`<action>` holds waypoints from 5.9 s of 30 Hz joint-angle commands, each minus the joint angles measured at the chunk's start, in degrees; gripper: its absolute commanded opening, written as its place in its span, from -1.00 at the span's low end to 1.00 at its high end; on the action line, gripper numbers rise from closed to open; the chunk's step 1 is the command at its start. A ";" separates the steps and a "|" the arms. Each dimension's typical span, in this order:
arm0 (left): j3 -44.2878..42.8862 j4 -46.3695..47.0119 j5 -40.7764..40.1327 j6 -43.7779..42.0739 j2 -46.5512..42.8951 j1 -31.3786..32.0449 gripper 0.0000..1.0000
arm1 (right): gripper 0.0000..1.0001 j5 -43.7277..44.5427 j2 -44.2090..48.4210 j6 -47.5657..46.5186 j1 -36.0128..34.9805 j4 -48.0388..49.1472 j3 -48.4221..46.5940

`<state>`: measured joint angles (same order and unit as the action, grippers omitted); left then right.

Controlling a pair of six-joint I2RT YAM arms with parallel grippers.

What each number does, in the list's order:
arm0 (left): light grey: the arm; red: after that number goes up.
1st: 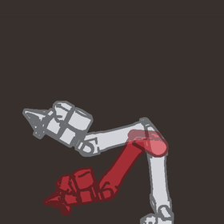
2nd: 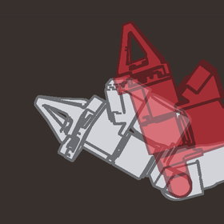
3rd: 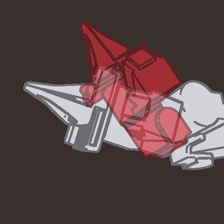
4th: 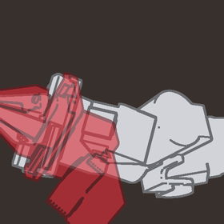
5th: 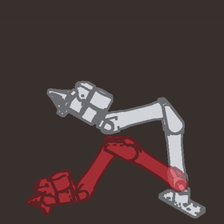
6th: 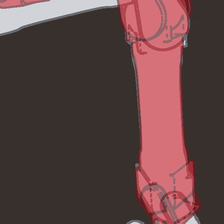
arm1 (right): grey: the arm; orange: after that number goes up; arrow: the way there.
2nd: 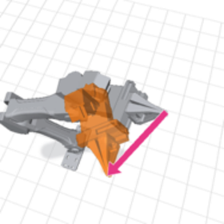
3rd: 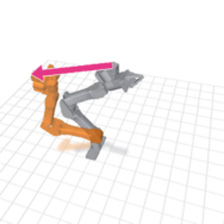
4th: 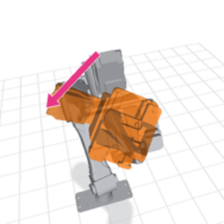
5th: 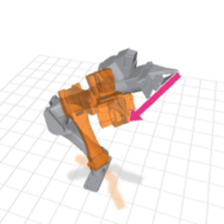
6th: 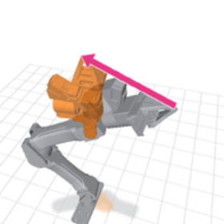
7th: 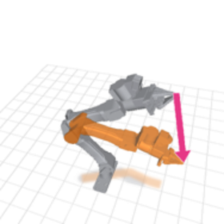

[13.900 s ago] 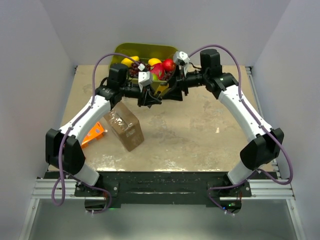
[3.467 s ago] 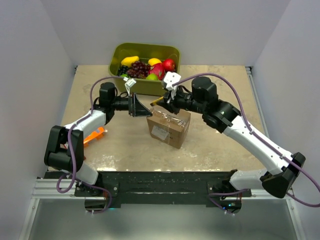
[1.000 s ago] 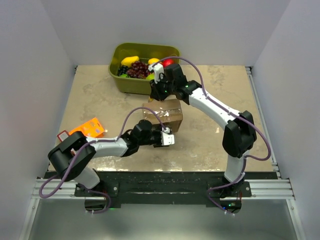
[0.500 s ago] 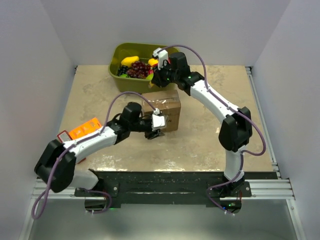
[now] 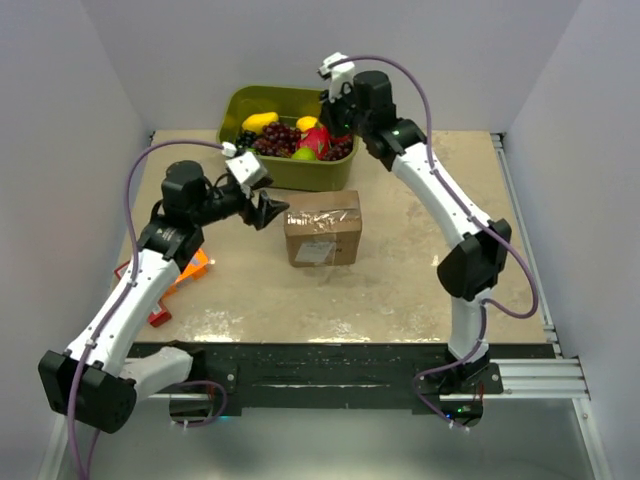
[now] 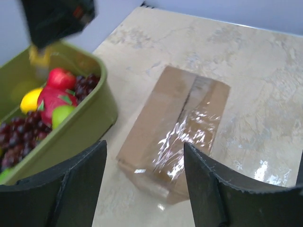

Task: Unpack the express box

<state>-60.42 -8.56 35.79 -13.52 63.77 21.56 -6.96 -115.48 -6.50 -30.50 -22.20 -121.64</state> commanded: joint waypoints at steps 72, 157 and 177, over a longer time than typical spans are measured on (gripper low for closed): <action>-6.38 -9.46 27.14 23.97 25.00 -15.41 0.99 | -1.00 0.55 15.20 -12.04 -0.26 -12.08 0.44; 10.24 15.59 26.35 46.92 23.77 -16.90 0.58 | -1.00 0.90 24.78 -5.01 -18.19 6.20 30.33; 10.33 15.06 25.82 46.83 24.03 -17.08 0.57 | -1.00 3.01 23.55 -8.79 -18.28 -0.20 27.87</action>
<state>-51.46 9.61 65.19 34.50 86.76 4.93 -6.31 -91.64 -13.04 -48.47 -18.94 -90.94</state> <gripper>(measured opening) 0.797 0.208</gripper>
